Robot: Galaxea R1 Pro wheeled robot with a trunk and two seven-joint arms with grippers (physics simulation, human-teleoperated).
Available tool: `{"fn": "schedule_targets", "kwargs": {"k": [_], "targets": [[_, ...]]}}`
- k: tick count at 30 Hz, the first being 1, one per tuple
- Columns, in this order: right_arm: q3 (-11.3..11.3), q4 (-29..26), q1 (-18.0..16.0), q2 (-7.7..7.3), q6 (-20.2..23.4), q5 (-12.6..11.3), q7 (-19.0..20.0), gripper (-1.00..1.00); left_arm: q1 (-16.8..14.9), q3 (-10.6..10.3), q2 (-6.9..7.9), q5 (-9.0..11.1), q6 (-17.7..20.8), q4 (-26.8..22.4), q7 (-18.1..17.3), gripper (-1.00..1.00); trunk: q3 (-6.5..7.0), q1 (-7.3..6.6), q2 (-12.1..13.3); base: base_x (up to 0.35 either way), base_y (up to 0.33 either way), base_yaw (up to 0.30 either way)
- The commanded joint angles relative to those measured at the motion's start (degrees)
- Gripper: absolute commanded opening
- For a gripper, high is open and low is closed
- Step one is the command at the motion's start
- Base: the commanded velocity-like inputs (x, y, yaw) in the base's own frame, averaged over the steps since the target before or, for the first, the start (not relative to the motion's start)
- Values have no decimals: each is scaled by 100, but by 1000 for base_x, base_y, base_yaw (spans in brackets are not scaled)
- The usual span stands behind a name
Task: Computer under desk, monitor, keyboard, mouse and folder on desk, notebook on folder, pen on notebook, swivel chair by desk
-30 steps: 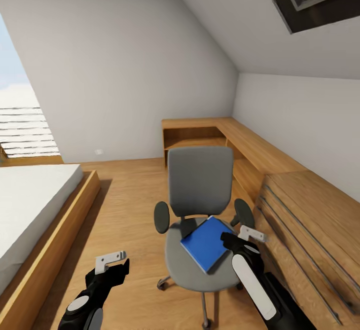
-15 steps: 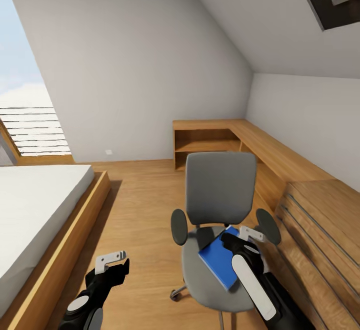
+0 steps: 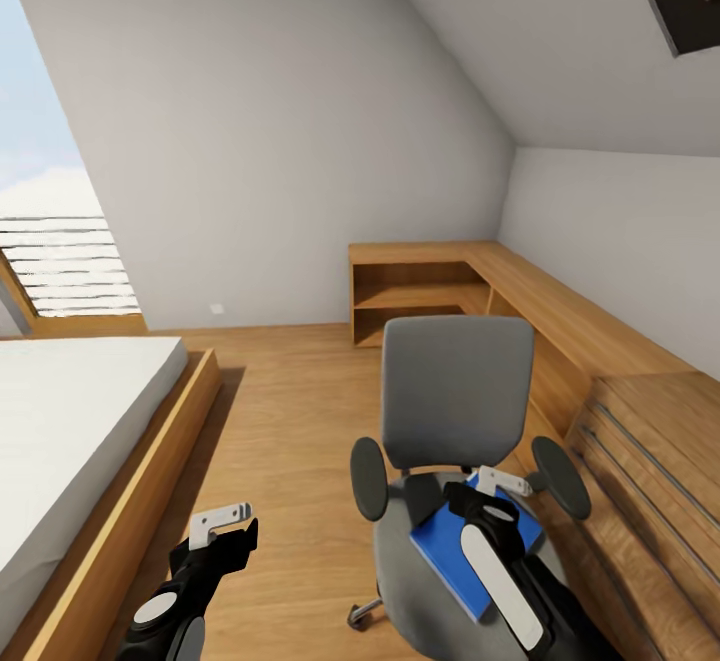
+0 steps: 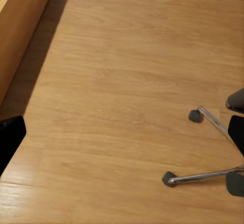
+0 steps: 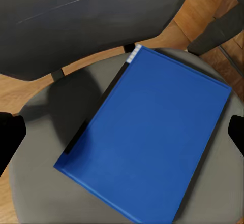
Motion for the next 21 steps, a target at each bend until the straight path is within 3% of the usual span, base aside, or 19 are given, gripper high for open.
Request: {"fn": "schedule_targets", "kwargs": {"k": [1, 9, 17, 21], "targets": [[15, 30, -8, -6, -6, 40, 16, 100, -2, -7, 1, 61, 20, -8, 51, 100, -5, 1, -4, 41, 5, 0], [4, 416, -17, 8, -274, 520, 425, 100, -4, -7, -3, 66, 21, -10, 51, 100, -5, 1, -4, 17, 2, 0], [15, 923, -39, 15, -737, 731, 576, 100, -6, -7, -7, 78, 22, -44, 44, 100, -5, 1, -4, 2, 0, 0], [20, 1377, -70, 16, -1071, 858, 909, 100, -8, -7, -11, 83, 22, -54, 40, 100, -5, 1, -4, 0, 0, 0]]}}
